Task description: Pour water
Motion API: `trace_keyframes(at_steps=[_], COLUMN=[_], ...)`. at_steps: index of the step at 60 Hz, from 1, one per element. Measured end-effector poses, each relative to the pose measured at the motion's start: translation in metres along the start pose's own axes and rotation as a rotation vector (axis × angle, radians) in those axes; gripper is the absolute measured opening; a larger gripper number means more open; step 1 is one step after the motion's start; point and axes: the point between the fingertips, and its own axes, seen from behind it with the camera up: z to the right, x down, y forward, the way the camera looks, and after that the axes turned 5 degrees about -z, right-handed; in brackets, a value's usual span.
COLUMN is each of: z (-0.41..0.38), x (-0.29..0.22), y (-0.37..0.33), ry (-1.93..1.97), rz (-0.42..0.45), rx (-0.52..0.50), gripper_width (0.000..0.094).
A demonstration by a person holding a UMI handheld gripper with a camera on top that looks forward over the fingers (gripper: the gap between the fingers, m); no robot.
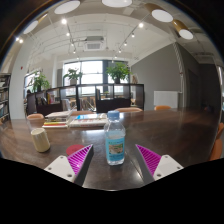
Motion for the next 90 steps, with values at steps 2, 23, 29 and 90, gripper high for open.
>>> trace_keyframes(at_steps=[2, 23, 29, 90], z=[0.002, -0.005, -0.002, -0.193], x=[-0.005, -0.022, -0.025, -0.123], y=[0.011, 0.103, 0.105, 0.103], ry=[-0.010, -0.082, -0.073, -1.265], rz=[0.012, 0.053, 0.072, 0.257], rx=[0.004, 0.011, 0.017, 0.204], gripper_width=[0.0846, 0.0681, 0.0496, 0.0266])
